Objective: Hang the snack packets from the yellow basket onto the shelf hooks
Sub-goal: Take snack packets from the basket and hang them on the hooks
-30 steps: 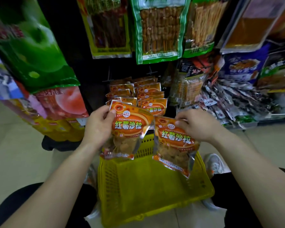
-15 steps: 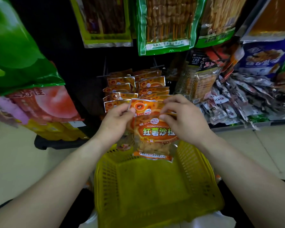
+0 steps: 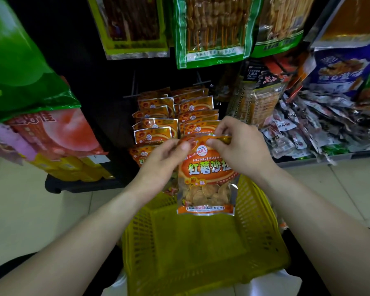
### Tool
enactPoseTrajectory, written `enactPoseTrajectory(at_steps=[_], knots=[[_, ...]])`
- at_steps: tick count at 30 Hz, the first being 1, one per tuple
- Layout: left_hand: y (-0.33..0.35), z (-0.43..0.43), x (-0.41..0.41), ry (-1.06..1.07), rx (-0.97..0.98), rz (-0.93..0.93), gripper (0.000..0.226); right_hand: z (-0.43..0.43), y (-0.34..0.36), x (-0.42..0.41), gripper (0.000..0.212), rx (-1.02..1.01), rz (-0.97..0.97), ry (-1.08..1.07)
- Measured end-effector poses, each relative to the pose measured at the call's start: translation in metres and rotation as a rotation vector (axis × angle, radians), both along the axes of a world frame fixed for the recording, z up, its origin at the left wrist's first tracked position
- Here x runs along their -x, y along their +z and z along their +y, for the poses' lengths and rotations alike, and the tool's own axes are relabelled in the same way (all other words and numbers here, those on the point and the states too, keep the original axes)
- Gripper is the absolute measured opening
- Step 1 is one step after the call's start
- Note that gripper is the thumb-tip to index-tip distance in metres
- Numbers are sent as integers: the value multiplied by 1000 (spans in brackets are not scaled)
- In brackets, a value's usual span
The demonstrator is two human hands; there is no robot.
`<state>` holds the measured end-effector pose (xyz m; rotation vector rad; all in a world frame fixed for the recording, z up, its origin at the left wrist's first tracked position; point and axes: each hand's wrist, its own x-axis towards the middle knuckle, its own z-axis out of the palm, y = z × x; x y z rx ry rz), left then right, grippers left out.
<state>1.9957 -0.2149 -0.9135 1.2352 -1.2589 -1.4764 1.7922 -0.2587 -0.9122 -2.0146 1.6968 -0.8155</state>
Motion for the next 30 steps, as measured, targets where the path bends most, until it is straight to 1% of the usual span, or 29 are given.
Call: enactPoseTrajectory(at_steps=[2,3,5,7,9,12,17,22,30], knots=[[-5,2,1,-6,72,-153,37,1,0,1,28,-14,-6,-2],[-7,2,1,21,112,-230,34,2,1,1,30,-27,-8,4],[-9,1,0,88,152,-295,27,2,2,2,33,-57,-17,22],[-9,-2,-1,141,130,-251,22,1,3,3,31,-89,-10,30],[-9,-6,-3,171,98,-205,17,-2,2,7,26,-121,49,28],[-8,-12,-6,222,69,-203,10,-6,1,10,26,-128,128,41],[-8,-16,-10,255,26,-209,11,-10,1,12,18,-113,98,133],[-6,-16,-10,262,34,-215,16,-10,2,11,17,-156,22,138],[-6,-15,-11,234,52,-238,10,-10,1,13,14,-180,29,150]])
